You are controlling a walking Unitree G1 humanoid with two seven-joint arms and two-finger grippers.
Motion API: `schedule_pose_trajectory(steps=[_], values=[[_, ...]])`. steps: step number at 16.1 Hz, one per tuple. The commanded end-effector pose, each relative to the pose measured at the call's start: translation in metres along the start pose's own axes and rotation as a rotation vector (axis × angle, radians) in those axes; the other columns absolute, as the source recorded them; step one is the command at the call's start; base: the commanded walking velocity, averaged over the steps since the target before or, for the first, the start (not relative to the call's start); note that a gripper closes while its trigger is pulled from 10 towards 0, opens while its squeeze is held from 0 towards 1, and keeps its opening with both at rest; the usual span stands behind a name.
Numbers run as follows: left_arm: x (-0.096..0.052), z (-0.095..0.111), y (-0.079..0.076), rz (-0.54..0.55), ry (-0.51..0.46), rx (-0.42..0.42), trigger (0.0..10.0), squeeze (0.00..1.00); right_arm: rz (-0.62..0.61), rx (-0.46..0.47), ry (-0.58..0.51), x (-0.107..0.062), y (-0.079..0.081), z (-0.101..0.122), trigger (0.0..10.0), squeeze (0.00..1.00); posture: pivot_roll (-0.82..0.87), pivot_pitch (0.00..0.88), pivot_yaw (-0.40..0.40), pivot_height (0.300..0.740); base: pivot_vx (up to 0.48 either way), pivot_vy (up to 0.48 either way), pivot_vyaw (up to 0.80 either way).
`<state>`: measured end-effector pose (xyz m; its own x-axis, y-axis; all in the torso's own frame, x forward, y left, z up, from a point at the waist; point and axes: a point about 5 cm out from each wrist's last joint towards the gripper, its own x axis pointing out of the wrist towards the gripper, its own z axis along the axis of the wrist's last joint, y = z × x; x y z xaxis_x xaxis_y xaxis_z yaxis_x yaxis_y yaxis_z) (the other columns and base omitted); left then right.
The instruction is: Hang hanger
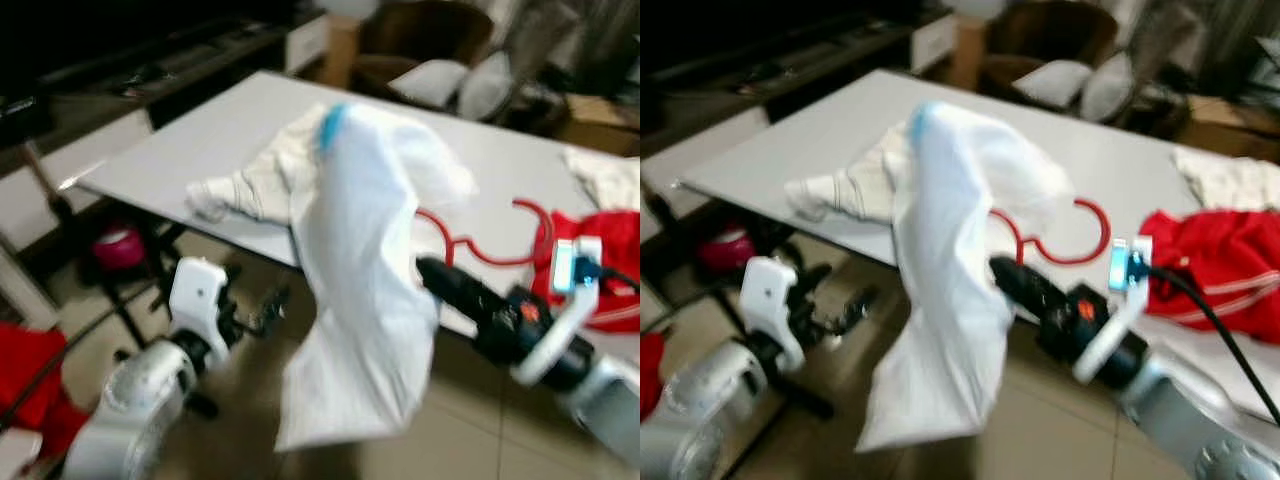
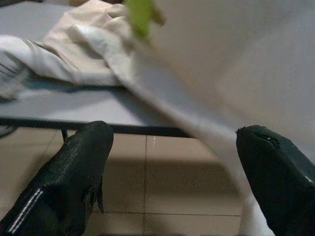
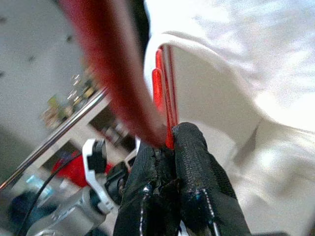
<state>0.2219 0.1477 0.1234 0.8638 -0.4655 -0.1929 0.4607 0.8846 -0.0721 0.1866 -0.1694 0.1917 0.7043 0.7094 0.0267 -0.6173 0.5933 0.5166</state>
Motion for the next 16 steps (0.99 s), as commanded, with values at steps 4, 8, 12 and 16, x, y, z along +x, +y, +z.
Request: schedule_pose_trajectory(steps=[4, 8, 12, 16], values=[[-0.003, 0.012, -0.004, -0.008, -0.055, 0.023, 10.0, 0.0, 0.083, -0.077, -0.096, -0.018, 0.005, 0.025, 10.0, 0.0, 0.0, 0.001, 0.015, 0.74, 0.0, -0.437, 0.8], [-0.006, 0.012, -0.005, -0.009, -0.047, 0.037, 10.0, 0.0, 0.119, -0.101, -0.045, -0.023, 0.006, 0.021, 10.0, 0.0, 0.01, 0.019, 0.014, 0.74, 0.0, -0.434, 0.8], [-0.012, 0.009, -0.001, 0.024, -0.015, 0.092, 10.0, 0.0, 0.099, -0.121, 0.059, -0.009, 0.005, -0.001, 10.0, 0.0, 0.03, 0.031, 0.012, 0.74, 0.0, -0.298, 0.8], [-0.012, 0.022, 0.008, 0.055, -0.067, 0.15, 10.0, 0.0, -0.019, -0.149, 0.091, 0.016, -0.006, -0.026, 10.0, 0.0, 0.06, 0.031, 0.035, 0.74, 0.0, 0.12, 0.0]])
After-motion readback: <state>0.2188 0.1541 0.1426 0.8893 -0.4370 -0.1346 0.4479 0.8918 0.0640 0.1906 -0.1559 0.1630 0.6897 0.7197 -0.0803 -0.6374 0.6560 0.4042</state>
